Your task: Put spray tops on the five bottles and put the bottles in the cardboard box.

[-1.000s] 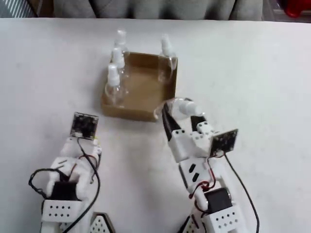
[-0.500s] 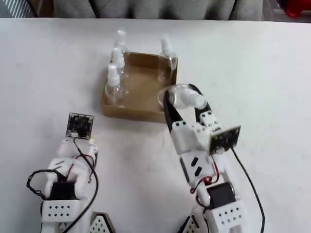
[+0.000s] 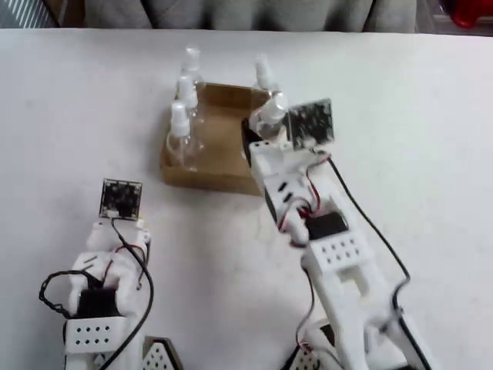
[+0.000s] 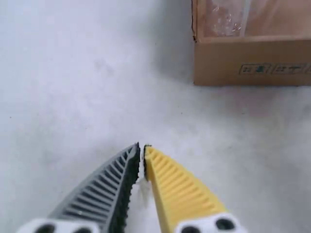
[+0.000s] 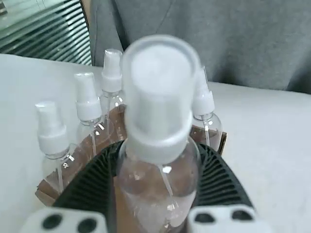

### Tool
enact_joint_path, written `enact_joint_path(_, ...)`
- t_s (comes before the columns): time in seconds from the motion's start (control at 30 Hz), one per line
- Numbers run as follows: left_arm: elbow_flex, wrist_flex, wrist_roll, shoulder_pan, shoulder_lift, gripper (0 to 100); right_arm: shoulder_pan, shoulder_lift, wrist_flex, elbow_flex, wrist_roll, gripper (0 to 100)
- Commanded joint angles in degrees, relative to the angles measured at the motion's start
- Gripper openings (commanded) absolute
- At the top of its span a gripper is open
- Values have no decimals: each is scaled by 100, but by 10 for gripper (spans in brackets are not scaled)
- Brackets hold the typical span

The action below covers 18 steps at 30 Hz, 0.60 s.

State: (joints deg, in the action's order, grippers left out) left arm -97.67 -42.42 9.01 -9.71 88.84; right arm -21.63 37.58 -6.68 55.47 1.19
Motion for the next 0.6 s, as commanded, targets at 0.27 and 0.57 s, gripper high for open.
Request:
enact_joint_path(0.27,26,176,440,-48,48,24,40,-2185,1305,-1037,-18,15)
enact_joint_path(0.57,26,185,448,-40,48,24,119,-2835,1288,-1424,-35,15)
